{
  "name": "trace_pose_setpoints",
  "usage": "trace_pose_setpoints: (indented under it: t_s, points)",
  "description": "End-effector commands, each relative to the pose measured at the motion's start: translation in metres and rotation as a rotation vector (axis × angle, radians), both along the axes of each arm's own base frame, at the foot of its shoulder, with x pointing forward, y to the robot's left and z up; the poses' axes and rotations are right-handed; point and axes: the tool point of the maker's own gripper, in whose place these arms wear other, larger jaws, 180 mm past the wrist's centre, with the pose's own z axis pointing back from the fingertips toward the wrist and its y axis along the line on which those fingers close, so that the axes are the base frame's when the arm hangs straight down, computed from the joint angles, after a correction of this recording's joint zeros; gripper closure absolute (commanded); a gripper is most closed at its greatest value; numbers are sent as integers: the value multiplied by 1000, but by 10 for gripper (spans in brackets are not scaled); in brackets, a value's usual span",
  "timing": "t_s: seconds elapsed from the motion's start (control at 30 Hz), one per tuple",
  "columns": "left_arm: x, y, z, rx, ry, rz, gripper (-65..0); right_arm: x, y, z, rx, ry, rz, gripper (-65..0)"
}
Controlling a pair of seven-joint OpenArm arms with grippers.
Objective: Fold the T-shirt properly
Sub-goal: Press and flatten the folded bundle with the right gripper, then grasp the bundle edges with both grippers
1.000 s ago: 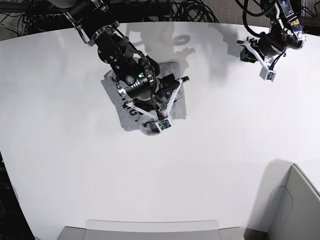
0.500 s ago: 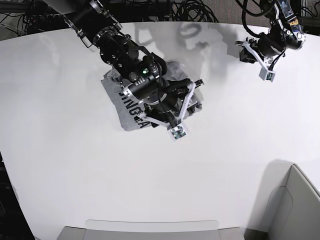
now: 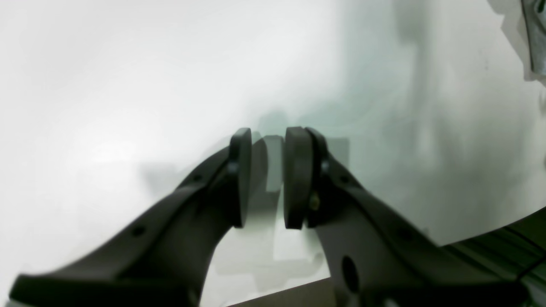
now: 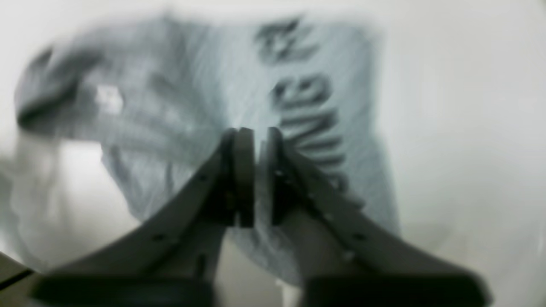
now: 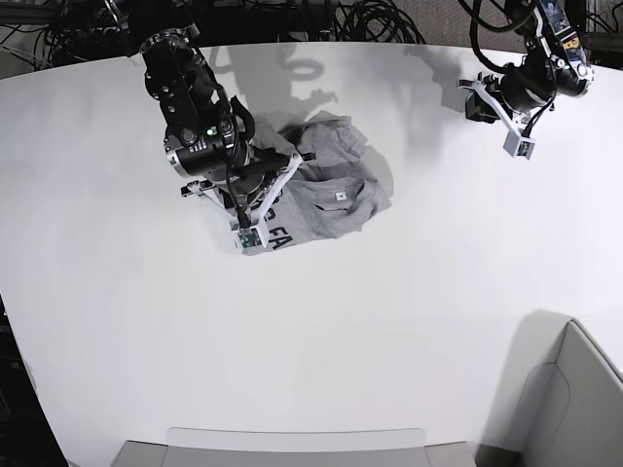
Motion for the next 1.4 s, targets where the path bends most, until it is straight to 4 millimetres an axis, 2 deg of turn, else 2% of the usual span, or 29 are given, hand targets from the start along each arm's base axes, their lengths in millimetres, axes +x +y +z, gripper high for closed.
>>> trace_pose_setpoints:
  t_s: [0.0,0.13,0.23,0.3,0.4,0.5,0.7,0.83,0.9,1.07,1.2,1.37]
  points:
    - [7,2,7,4,-37,-3,-133,10,-7,10,-4,-45,-26,0]
    - [13,-7,8,-6,-44,-33,-133,16,-28,7,-13,-38,-93,0]
    - [13,-13,7,-13,-41,-52,-133,13,-29,-6,-29,11,-88,0]
    - [13,-17,6,-16,-39,-62,-133,1,-17,-16,-46,72,-35,0]
    - [13,-17,6,-16,-39,-62,-133,-20,12,-24,-98,106,172,0]
    - [13,-15,6,-15,-40,-57,-133,-28,43,-17,-53,87,306,0]
    - [11,-16,5,-15,-35,-58,-133,-36,83,3,41,13,535,0]
    - [10,-18,4,-20,-32,-56,-133,-28,88,17,64,-34,558,0]
    - [10,-19,4,-26,-32,-51,-133,-18,76,26,47,-76,512,0]
    - [14,-28,6,-37,-44,-75,-132,21,14,39,-13,-140,285,0]
    - [32,-53,23,-40,-118,-162,-129,49,-43,44,-80,-162,128,0]
    - [66,-112,67,-116,-328,-261,-71,58,-101,30,-158,-106,21,0]
